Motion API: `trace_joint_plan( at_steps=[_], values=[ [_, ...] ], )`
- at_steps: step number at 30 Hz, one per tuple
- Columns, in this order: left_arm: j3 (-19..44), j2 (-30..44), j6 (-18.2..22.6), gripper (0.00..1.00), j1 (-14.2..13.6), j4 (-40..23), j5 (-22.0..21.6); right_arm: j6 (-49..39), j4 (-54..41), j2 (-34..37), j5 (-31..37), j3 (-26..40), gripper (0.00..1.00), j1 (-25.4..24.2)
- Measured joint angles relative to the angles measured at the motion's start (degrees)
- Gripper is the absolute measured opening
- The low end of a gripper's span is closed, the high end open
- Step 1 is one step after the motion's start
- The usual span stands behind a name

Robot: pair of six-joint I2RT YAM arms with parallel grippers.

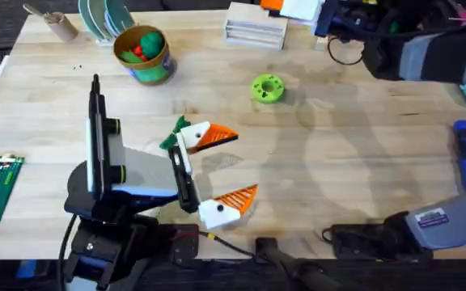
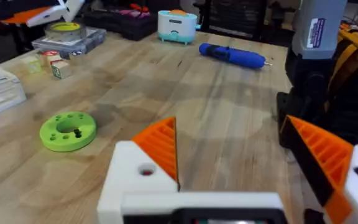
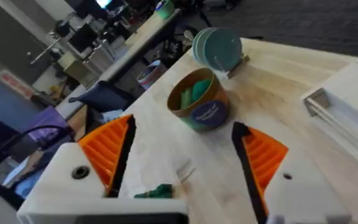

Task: Pick up the gripper from the table and insert it into the empty holder that is missing its gripper. Then pick up a screw, insert it into the mounting hole, and use the screwdriver to tighten it. Finally, clean up the table by picking up the vegetable and placing it into the bucket.

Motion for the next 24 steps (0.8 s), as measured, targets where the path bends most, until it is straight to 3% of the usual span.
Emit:
trace_joint_plan(
  at_steps=[2, 4, 9, 13, 18, 24],
  values=[
    [0.00, 0.01, 0.00, 0.993, 0.00, 0.00, 0.00, -2.67, -1.61, -0.02, 2.06, 0.42, 0.969, -0.15],
    [0.00, 0.01, 0.00, 0.993, 0.00, 0.00, 0.00, -13.49, -22.64, -1.08, 10.93, 2.10, 0.969, 0.05],
    [0.00, 0.01, 0.00, 0.993, 0.00, 0.00, 0.00, -23.35, -42.09, -5.01, 19.02, 6.30, 0.970, 0.94],
    [0.00, 0.01, 0.00, 0.993, 0.00, 0.00, 0.00, -32.69, -57.73, -10.35, 28.61, 10.67, 0.971, 4.75],
    [0.00, 0.00, 0.00, 0.993, 0.00, 0.00, 0.02, -40.59, -70.61, -14.53, 40.20, 13.16, 0.971, 13.31],
    [0.00, 0.01, 0.00, 0.993, 0.00, 0.00, 0.02, -43.62, -77.62, -13.19, 46.06, 13.18, 0.970, 20.07]
  ],
)
